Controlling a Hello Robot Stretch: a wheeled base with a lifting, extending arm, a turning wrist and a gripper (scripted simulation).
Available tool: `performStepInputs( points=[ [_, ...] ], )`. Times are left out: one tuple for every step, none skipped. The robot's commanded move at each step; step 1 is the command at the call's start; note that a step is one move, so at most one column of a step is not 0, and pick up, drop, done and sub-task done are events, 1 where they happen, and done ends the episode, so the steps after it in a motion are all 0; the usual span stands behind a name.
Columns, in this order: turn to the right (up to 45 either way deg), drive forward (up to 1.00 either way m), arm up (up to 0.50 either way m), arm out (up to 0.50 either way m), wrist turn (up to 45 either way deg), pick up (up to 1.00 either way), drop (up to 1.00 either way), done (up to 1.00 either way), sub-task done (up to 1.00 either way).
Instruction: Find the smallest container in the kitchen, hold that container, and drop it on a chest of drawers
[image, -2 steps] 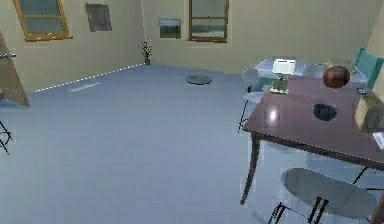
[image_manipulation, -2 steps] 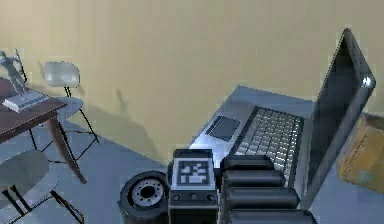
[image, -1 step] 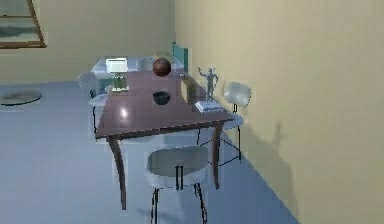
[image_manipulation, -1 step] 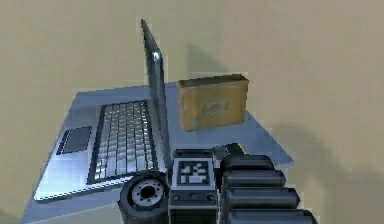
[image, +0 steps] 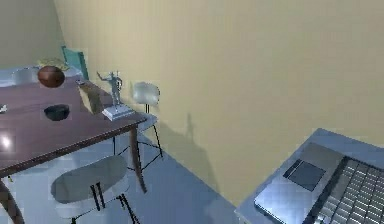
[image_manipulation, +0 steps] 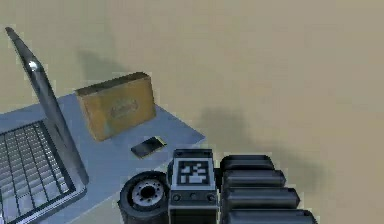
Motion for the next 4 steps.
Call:
performStepInputs(
  points=[
    [0.0,0.05,0.00,0.00,0.0,0.00,0.00,0.00,0.00],
    [-45.0,0.00,0.00,0.00,0.0,0.00,0.00,0.00,0.00],
    [-21.0,0.00,0.00,0.00,0.0,0.00,0.00,0.00,0.00],
    [45.0,0.00,0.00,0.00,0.0,0.00,0.00,0.00,0.00]
  ],
)
